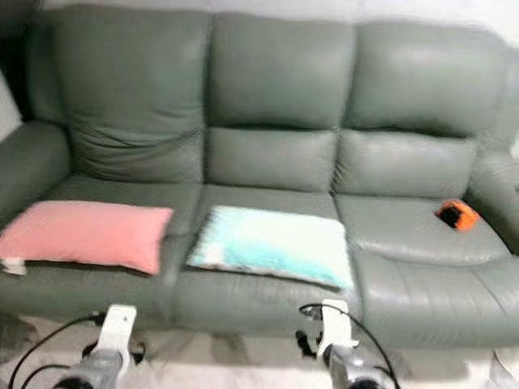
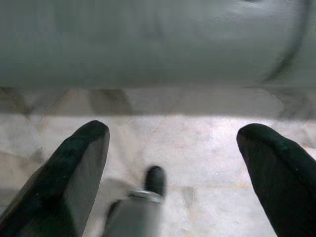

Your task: Move the pillow to the sofa

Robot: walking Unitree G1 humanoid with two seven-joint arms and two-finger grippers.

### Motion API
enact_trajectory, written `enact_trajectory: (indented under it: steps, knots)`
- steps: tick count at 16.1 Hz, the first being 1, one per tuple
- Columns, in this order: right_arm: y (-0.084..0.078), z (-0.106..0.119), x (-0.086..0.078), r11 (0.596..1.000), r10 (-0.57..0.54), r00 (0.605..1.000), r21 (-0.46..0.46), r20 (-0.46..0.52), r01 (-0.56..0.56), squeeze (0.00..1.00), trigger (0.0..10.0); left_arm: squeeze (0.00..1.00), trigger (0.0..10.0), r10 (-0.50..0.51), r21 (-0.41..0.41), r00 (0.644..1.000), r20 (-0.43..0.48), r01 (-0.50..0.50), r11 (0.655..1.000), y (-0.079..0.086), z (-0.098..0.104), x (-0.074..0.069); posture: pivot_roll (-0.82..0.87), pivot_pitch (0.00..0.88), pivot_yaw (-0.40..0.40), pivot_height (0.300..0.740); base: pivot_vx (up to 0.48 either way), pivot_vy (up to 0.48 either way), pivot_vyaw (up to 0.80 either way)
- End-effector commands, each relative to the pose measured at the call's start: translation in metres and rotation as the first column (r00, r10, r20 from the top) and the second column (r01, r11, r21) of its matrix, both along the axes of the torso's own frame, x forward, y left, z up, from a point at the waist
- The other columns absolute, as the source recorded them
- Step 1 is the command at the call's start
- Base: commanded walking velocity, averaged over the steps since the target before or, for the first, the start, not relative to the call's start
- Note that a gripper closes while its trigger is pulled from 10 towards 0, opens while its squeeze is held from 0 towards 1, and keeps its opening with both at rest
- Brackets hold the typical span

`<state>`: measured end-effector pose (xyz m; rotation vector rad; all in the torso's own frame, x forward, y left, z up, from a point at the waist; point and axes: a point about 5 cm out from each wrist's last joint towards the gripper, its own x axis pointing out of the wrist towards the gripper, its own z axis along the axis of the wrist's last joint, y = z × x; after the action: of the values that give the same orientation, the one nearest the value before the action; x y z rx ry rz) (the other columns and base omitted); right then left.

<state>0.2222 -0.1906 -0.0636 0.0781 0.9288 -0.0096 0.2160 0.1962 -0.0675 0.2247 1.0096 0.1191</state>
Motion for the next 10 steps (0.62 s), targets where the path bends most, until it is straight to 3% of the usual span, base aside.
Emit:
enact_trajectory:
  steps: [1,4,10]
  knots:
    - [-0.0044,0.0014,0.0013,1.0,-0.01,1.0,-0.006,0.002,0.01,0.0,10.0,0.0,10.0,0.0,-0.021,1.0,-0.009,0.0,1.0,-0.0084,-0.0024,-0.002,-0.11,0.0,-0.048,0.74,0.0,0.0,0.0]
    - [-0.004,0.0017,0.0018,1.0,0.005,1.0,-0.012,0.002,-0.005,0.0,10.0,0.0,10.0,0.019,-0.028,1.0,-0.01,-0.02,0.999,-0.008,-0.0024,-0.0022,-0.11,0.0,-0.047,0.74,0.0,0.0,0.0]
    - [-0.0033,0.0013,0.0014,0.999,0.032,0.999,-0.024,-0.003,-0.032,0.0,10.0,0.0,10.0,0.014,-0.022,1.0,-0.017,-0.015,1.0,-0.0076,-0.0024,-0.0022,-0.11,0.0,-0.048,0.74,0.0,0.412,0.0]
